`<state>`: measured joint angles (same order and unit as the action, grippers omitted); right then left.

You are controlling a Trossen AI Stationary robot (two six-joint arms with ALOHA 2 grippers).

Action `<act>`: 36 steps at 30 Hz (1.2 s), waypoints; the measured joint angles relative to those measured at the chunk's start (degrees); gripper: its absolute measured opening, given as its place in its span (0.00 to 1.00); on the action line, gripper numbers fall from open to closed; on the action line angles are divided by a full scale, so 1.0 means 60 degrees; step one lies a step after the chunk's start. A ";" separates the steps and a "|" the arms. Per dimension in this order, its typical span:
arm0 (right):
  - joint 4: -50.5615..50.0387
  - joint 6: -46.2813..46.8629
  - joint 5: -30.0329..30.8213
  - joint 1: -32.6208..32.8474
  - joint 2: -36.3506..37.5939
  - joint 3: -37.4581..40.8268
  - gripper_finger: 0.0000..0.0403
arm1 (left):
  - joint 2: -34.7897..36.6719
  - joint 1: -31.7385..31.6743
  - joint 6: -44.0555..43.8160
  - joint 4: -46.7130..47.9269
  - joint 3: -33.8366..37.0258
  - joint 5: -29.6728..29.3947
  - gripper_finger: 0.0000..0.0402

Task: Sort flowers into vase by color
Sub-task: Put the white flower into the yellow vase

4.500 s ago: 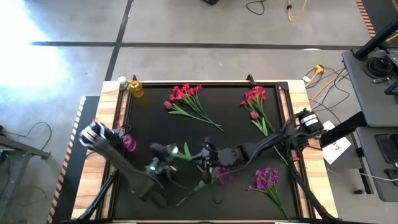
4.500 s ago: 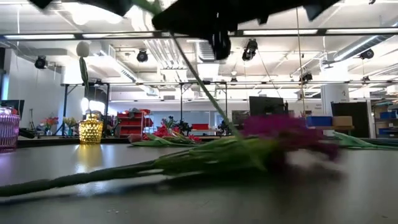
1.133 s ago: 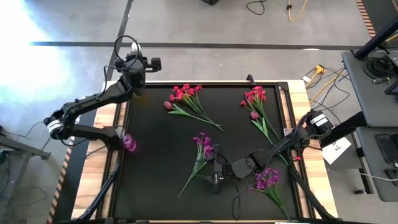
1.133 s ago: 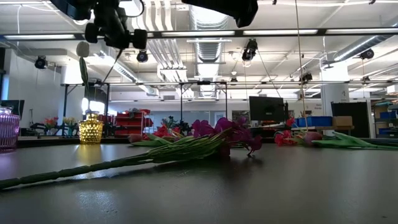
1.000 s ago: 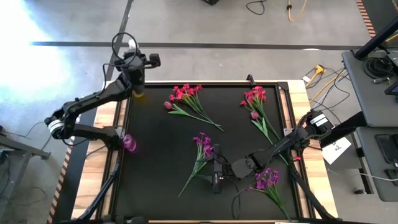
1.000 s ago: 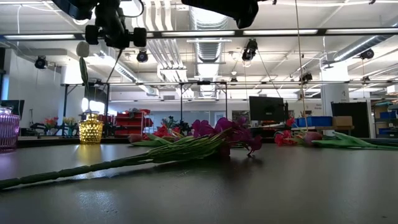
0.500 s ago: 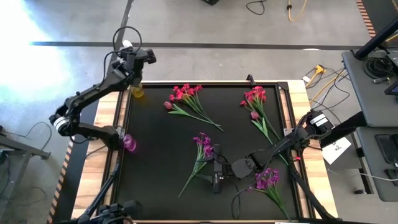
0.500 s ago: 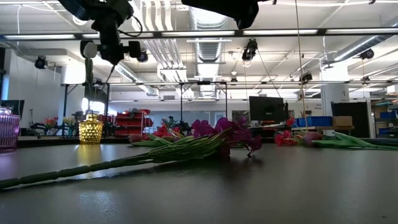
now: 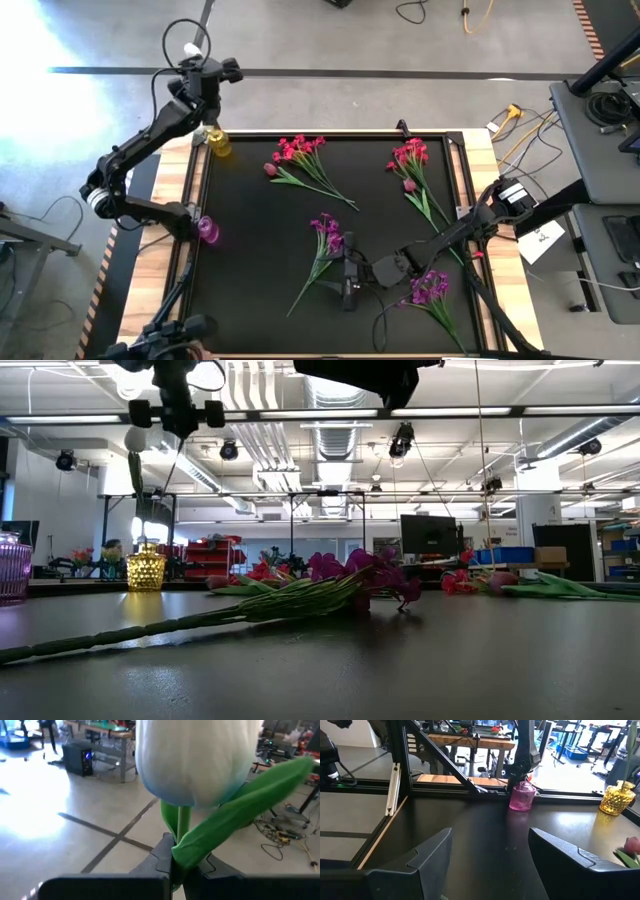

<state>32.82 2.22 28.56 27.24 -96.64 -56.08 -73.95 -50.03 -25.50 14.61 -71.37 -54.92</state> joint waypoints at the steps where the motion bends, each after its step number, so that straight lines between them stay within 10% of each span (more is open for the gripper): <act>1: -0.0004 0.0004 0.0000 0.0000 0.0000 0.0027 0.64 | 0.0000 -0.0060 -0.0248 -0.0004 0.0138 0.0045 0.00; 16: 0.0004 0.0153 0.0000 0.0000 0.0000 0.0124 0.64 | -0.0060 -0.0793 -0.0413 0.0090 0.1126 0.0546 0.03; 36: -0.1712 0.0971 0.0017 -0.0062 0.0288 0.0022 0.69 | -0.0117 -0.0931 -0.0079 0.5424 -0.1788 0.3063 0.57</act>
<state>22.55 8.05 28.66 26.87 -94.91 -55.94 -74.65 -55.61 -25.97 47.16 -82.10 -36.55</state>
